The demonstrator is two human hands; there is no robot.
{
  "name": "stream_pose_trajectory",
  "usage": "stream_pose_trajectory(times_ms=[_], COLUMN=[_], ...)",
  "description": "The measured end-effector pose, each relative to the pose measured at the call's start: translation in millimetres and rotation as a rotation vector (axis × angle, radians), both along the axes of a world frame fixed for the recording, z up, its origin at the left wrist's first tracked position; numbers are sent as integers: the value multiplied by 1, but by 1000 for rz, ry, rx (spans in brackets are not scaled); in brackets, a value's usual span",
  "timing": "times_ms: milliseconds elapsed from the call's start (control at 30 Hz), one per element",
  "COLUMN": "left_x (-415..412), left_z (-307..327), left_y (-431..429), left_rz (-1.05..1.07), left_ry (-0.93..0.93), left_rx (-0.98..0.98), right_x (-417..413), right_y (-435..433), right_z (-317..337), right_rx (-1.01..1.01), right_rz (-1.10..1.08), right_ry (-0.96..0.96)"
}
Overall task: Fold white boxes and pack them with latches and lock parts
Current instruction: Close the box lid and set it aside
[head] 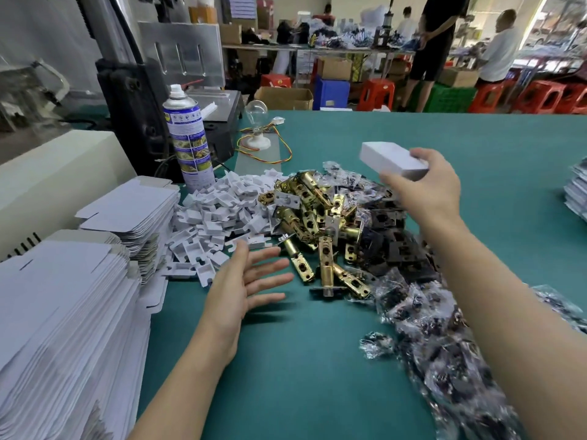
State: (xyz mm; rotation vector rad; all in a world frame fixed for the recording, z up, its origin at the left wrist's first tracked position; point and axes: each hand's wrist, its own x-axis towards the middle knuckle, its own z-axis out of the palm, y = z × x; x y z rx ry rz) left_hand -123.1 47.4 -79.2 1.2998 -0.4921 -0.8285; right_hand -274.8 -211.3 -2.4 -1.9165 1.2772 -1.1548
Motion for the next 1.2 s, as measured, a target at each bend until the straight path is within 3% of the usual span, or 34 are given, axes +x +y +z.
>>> stream_pose_trajectory(times_ms=[300, 500, 667, 1000, 1200], left_x=[0, -1, -3, -3, -5], left_z=[-9, -11, -10, -7, -7], left_y=[-4, -4, -4, -4, -7], left_rz=[-83, -116, -141, -119, -72], left_ry=[-83, -124, -122, -113, -129], left_rx=[13, 35, 52, 80, 98], right_x=[-29, -15, -10, 4, 61], right_y=[-116, -138, -140, -108, -16], right_z=[-68, -78, -80, -43, 10], right_rx=[237, 348, 381, 166, -340], right_rz=[-305, -200, -96, -71, 308], right_ry=[289, 455, 443, 513, 336])
